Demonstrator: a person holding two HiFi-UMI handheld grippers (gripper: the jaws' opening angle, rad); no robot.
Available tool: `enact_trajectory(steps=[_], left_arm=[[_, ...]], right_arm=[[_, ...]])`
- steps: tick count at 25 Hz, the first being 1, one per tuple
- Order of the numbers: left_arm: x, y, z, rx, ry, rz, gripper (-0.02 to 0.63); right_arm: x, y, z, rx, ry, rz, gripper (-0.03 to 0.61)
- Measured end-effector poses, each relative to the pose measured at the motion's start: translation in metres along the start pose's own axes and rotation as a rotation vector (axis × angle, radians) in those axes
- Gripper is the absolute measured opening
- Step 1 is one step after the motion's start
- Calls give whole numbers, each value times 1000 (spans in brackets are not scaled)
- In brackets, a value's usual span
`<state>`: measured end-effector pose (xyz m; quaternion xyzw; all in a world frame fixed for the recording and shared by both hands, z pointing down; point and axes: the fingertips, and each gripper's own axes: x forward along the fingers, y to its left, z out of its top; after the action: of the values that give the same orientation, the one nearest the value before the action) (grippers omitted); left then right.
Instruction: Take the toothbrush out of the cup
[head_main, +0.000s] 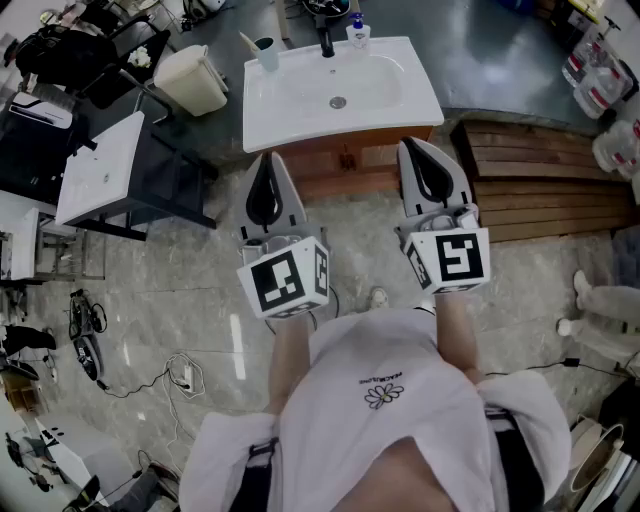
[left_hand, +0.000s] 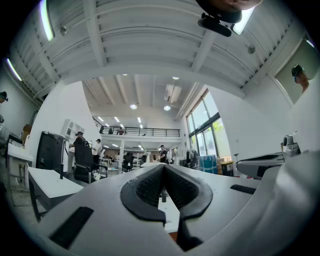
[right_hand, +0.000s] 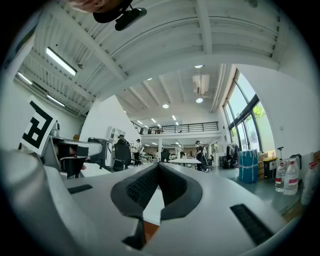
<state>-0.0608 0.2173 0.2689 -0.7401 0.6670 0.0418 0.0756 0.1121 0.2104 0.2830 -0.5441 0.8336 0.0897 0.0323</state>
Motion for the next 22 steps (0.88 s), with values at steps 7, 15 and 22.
enact_trajectory(steps=[7, 15, 22], left_arm=[[7, -10, 3, -23, -37, -19, 15], [5, -14, -7, -72, -39, 23, 15], [24, -8, -4, -103, -76, 35, 15]], right_arm=[[5, -13, -10, 25, 4, 18, 11], [2, -28, -18, 52, -26, 54, 11], [19, -44, -20, 35, -32, 33, 12]])
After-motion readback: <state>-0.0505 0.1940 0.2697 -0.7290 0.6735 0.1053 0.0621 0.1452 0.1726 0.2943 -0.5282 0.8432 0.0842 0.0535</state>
